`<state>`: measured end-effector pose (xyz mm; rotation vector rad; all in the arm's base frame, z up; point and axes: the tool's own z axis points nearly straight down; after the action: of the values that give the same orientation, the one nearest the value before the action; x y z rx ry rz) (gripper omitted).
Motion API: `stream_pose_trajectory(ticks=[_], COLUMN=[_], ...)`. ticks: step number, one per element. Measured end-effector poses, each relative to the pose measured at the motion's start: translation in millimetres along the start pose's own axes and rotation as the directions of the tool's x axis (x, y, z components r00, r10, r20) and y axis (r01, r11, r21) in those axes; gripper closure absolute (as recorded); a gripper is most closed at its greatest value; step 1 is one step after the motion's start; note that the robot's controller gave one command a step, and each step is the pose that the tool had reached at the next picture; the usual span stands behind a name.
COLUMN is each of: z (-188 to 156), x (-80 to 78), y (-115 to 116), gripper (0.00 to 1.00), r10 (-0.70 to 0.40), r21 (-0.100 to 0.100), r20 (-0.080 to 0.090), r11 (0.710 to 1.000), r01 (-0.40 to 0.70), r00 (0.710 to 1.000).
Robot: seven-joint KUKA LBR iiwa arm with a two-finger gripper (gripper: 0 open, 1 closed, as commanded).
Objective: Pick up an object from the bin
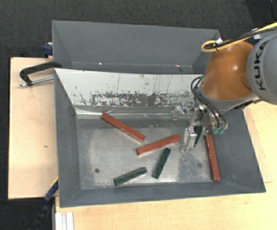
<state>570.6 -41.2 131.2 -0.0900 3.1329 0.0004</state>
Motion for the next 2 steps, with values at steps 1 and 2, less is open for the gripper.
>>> stream_pose_trajectory(ticks=[1,2], z=[35,56], x=[27.7,-19.7], y=[60,41], gripper=[0.0,1.0], r10=[-0.137,-0.39], r21=[-0.002,-0.002], r20=[-0.007,-0.004], r11=[0.991,0.921], r01=[0.137,0.39], r00=[0.991,0.921])
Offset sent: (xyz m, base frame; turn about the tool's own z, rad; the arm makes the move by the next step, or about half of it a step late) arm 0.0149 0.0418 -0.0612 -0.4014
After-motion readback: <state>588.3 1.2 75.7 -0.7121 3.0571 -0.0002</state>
